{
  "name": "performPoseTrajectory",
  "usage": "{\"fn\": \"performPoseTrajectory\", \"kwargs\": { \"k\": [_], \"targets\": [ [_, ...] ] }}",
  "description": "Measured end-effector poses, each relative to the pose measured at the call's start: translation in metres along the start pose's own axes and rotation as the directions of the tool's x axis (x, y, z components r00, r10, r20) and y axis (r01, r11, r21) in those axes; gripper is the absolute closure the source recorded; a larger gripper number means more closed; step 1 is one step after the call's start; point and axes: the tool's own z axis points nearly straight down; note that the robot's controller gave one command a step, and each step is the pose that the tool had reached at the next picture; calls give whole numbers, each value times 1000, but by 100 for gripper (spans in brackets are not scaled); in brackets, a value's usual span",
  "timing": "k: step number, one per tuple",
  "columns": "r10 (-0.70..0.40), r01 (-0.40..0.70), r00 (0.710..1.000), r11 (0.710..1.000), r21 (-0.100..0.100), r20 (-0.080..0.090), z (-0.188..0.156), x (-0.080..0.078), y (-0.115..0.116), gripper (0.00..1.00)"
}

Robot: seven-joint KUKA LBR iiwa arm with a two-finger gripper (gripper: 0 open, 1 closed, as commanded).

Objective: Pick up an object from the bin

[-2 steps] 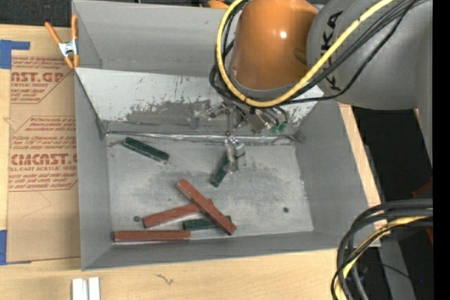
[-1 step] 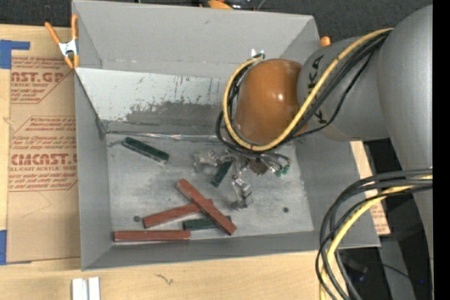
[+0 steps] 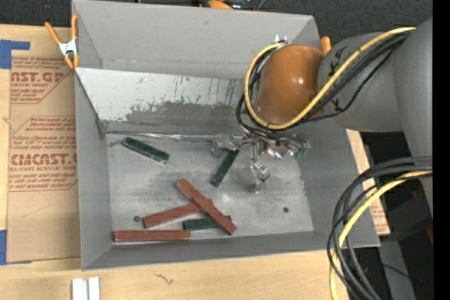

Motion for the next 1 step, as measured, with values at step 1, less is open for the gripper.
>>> {"fn": "performPoseTrajectory", "kwargs": {
  "k": [1],
  "targets": [
    [-3, 3, 1000, 1000, -3, 1, -2, -2, 4, 100]
  ]
}}
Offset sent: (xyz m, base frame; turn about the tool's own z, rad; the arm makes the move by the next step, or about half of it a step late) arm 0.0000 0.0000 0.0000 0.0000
